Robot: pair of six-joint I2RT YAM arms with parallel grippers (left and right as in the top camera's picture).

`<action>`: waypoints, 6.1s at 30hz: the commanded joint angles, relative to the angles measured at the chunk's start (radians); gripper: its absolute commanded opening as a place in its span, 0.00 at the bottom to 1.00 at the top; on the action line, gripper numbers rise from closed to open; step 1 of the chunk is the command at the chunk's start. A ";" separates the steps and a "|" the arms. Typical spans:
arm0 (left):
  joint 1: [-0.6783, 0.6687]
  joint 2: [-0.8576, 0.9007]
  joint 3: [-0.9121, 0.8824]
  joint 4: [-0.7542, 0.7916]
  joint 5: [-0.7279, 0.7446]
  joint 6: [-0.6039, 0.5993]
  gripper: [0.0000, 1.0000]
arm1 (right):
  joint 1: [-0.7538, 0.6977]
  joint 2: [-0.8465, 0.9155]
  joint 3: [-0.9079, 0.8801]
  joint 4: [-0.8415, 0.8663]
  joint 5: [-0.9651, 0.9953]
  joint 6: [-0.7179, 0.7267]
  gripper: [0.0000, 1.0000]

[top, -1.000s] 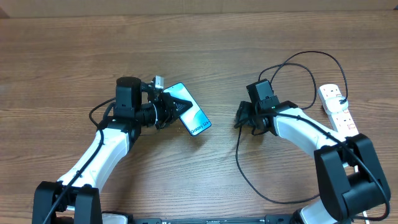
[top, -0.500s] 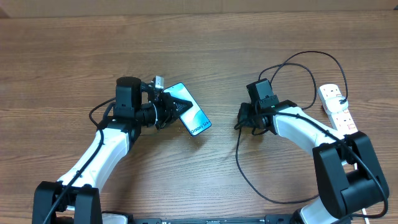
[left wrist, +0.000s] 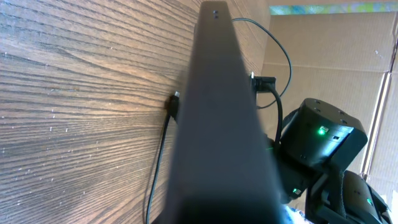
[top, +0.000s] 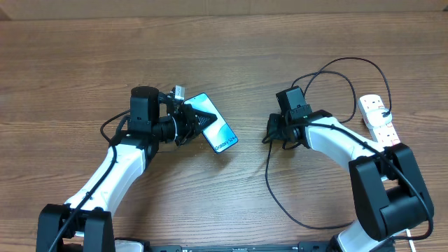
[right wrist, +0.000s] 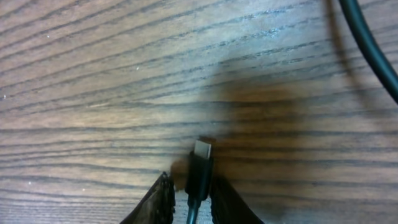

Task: Plug charger to phone and switch on socket

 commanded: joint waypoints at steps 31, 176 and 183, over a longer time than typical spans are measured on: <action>0.121 0.003 0.031 0.386 0.408 0.030 0.04 | -0.050 -0.267 0.143 -0.575 -0.964 -0.763 0.04; 0.117 0.140 0.030 0.532 0.444 0.016 0.04 | 0.278 -0.443 0.126 -0.328 -0.294 -0.385 0.79; 0.117 0.140 0.030 0.531 0.444 0.015 0.04 | 0.433 -0.383 0.126 -0.210 0.022 -0.214 0.60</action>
